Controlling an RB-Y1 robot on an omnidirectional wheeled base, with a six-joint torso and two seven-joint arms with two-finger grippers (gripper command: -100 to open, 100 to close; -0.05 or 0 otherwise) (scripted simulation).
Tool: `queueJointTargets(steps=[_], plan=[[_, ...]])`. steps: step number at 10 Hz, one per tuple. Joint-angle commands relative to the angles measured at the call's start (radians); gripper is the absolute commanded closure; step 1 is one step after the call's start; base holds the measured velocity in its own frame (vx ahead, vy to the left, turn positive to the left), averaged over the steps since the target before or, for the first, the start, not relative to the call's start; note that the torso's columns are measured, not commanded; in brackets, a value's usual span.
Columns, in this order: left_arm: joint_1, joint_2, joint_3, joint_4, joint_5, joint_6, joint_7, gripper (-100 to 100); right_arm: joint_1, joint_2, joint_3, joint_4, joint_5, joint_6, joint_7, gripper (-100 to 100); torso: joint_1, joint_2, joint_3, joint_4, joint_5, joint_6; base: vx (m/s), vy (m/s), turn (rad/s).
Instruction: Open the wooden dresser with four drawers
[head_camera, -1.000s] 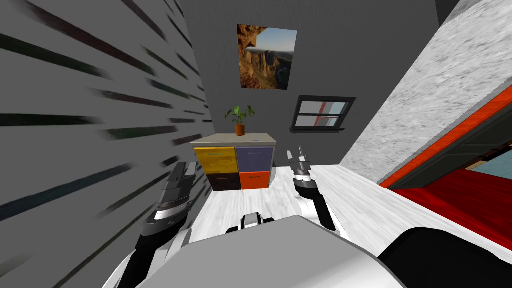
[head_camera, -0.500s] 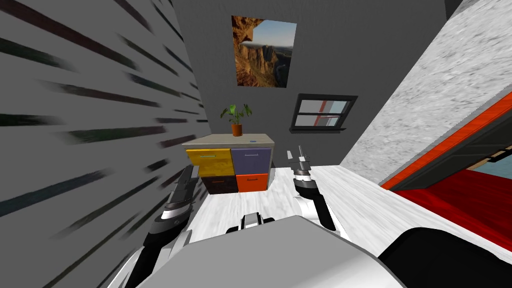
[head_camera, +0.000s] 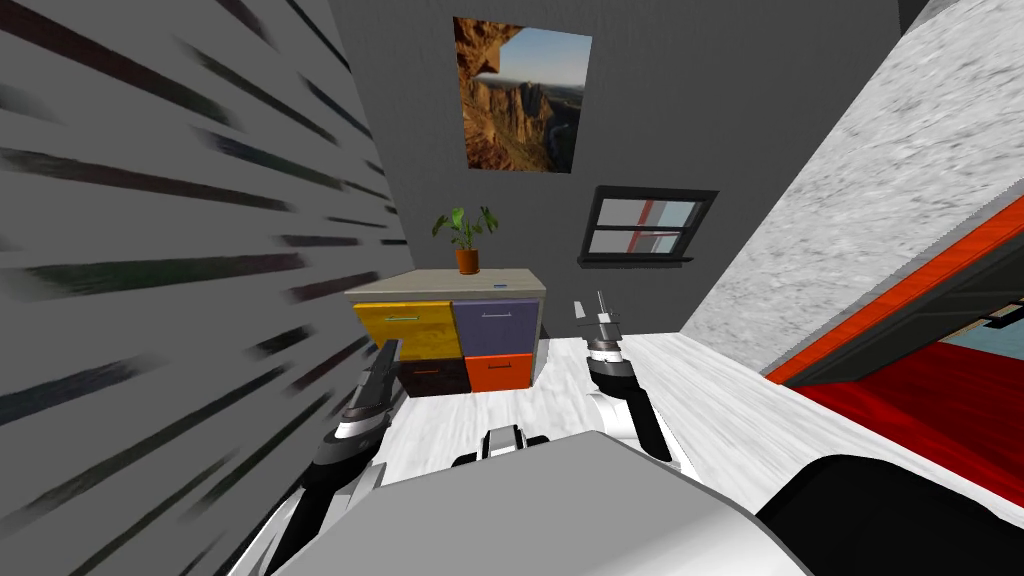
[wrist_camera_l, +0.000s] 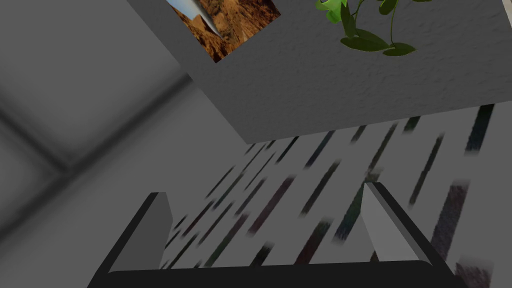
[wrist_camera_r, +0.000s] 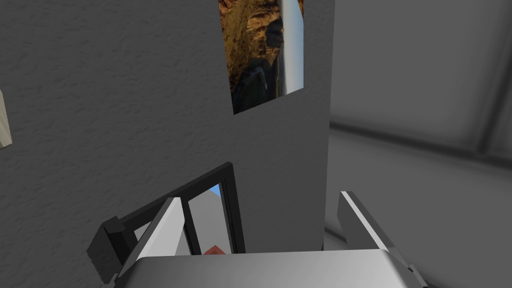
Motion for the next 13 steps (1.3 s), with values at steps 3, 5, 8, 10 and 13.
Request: queueJointTargets(steps=[3, 5, 8, 10, 13], plan=[[-0.024, 0.015, 0.009, 0.123, -0.018, -0.06, -0.036, -100, 0.0, 0.0, 0.0, 0.0, 0.0, 0.0, 0.0, 0, 0.002, 0.001, 0.001, 0.0, 0.0, 0.0, 0.098, -0.092, -0.011], [-0.034, 0.017, 0.013, 0.171, -0.025, -0.084, -0.051, -100, 0.0, 0.0, 0.0, 0.0, 0.0, 0.0, 0.0, 0, 0.0, 0.001, 0.001, 0.0, 0.0, 0.0, 0.086, -0.092, -0.011], [-0.048, 0.015, 0.018, 0.245, -0.037, -0.121, -0.073, -100, 0.0, 0.0, 0.0, 0.0, 0.0, 0.0, 0.0, 0, 0.0, 0.0, 0.0, 0.0, 0.0, 0.0, 0.088, -0.087, -0.011], [-0.059, 0.012, 0.022, 0.299, -0.045, -0.148, -0.089, -100, 0.0, 0.0, 0.0, 0.0, 0.0, 0.0, 0.0, 0, 0.001, 0.0, 0.0, 0.0, 0.0, 0.0, 0.108, -0.073, -0.013], [-0.077, 0.003, 0.028, 0.387, -0.059, -0.192, -0.116, -100, 0.0, 0.0, 0.0, 0.0, 0.0, 0.0, 0.0, 0, -0.002, 0.001, 0.001, 0.0, 0.0, 0.0, 0.101, -0.103, -0.013]])
